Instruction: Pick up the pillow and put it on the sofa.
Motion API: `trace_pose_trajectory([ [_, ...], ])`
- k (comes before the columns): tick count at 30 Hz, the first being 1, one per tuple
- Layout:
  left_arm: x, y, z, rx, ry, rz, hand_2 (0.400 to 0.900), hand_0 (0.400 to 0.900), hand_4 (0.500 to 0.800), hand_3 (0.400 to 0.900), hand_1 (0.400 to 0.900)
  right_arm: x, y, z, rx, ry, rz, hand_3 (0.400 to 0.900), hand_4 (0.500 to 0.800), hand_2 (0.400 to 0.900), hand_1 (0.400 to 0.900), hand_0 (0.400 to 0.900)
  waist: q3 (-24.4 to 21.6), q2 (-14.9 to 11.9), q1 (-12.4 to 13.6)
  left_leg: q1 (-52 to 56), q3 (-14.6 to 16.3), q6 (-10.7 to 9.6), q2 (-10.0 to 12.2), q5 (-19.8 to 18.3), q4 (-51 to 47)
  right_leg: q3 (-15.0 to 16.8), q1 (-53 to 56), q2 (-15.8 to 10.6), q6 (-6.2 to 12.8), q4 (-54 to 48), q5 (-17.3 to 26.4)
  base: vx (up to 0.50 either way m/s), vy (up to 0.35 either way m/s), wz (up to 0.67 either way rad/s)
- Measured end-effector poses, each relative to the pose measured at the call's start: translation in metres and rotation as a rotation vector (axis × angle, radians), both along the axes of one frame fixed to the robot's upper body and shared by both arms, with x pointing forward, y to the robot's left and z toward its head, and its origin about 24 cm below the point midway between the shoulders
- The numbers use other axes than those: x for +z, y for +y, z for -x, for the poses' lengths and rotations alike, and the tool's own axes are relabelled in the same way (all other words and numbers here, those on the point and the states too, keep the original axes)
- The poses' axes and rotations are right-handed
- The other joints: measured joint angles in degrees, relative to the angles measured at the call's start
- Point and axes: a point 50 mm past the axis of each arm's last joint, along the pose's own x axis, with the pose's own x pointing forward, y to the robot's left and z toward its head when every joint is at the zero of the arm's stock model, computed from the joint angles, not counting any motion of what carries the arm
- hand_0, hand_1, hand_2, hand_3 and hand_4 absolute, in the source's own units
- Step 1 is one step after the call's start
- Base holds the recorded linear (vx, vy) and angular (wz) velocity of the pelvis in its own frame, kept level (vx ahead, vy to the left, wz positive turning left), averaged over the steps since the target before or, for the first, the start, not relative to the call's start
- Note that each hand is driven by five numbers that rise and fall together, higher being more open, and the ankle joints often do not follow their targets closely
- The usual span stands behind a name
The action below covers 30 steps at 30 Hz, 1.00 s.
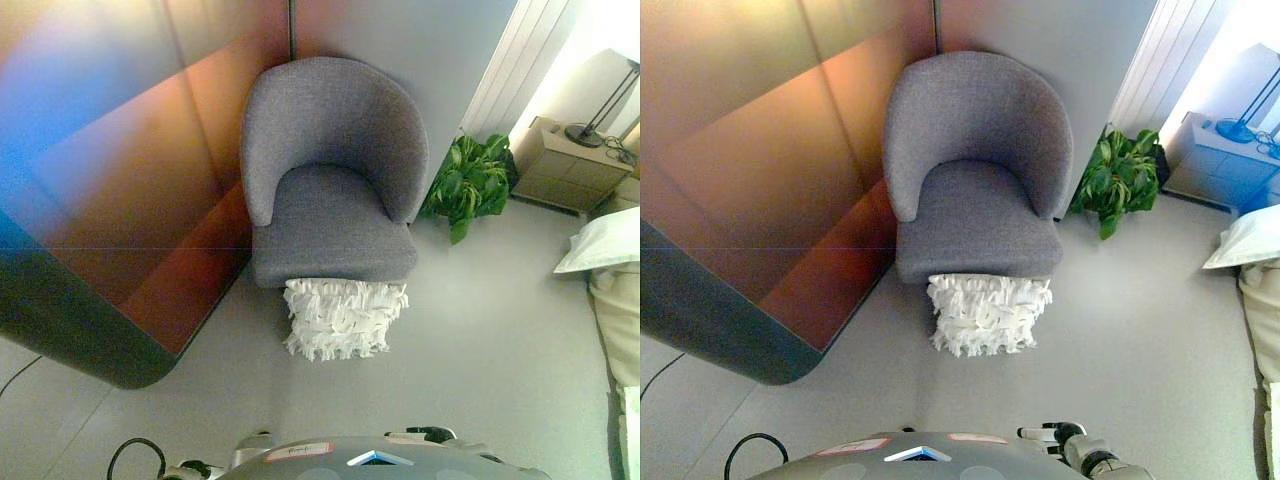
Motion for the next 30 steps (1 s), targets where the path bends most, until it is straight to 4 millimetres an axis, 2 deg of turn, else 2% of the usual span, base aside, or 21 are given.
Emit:
trace_pose_trajectory([
  [4,0.0003,0.0007,-0.0008,0.004,-0.009,-0.037,0.9,0.9,0.8,0.9,0.9,0.0,0.0,-0.0004,0.001,-0.001,0.0,0.9,0.8,0.9,0.9,0.9,0.0,0.03,0.01,-0.01,-0.04,0.0,0.0,0.0,0.0,-0.04,0.03,0.0,0.0,-0.03,0.0,0.01,-0.003,0.02],
  [30,-0.0015,-0.0076,-0.0054,0.004,-0.002,0.01,0.9,0.9,0.8,0.9,0.9,0.0003,-0.0004,-0.0014,0.026,-0.001,0.02,0.9,0.8,0.9,0.9,0.9,0.74,1.31,-0.04,-0.33,-0.41,-0.08,0.01,0.02,0.56,-0.54,0.23,0.11,0.01,-0.7,0.01,0.01,-0.01,-0.01],
])
